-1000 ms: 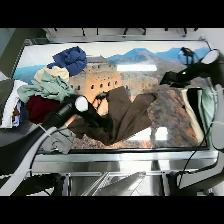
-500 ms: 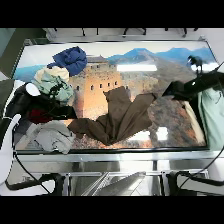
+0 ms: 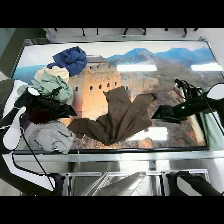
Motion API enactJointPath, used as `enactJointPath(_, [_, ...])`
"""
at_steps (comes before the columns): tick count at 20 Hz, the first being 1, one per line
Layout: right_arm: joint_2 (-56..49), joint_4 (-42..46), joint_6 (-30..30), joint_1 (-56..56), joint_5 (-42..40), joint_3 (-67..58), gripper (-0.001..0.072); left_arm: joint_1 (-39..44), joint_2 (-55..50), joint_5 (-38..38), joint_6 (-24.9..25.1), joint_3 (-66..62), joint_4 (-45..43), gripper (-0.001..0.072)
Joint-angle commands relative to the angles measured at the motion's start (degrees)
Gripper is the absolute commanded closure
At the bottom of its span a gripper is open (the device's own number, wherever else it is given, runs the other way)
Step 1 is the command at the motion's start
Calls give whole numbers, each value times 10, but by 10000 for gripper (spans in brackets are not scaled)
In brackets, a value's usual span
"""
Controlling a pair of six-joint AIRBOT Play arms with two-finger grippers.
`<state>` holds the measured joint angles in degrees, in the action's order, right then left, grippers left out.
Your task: Fold the shirts.
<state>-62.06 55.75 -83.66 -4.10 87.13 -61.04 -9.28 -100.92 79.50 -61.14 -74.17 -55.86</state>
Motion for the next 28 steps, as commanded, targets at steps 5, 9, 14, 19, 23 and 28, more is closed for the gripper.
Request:
enactJointPath(5, [49, 1, -21, 5, -32, 14, 15, 48, -72, 86, 26, -29, 5, 43])
enactJointPath(9, [49, 2, -21, 5, -53, 14, 15, 79, -68, 100, 33, 1, 6, 45])
enactJointPath(14, [48, 55, -16, 5, -53, 15, 15, 82, -18, 56, 45, 42, 24, 684])
enactJointPath(19, [5, 101, 7, -47, -103, 44, 15, 75, 112, 26, -83, 45, 58, 684])
enactJointPath(23, [-104, 11, 100, -143, -107, 66, 16, 75, 199, 26, -157, 45, 54, 684])
enactJointPath(28, [-235, -82, 177, -120, -135, 69, 19, 87, 256, 55, -235, 45, -56, 683])
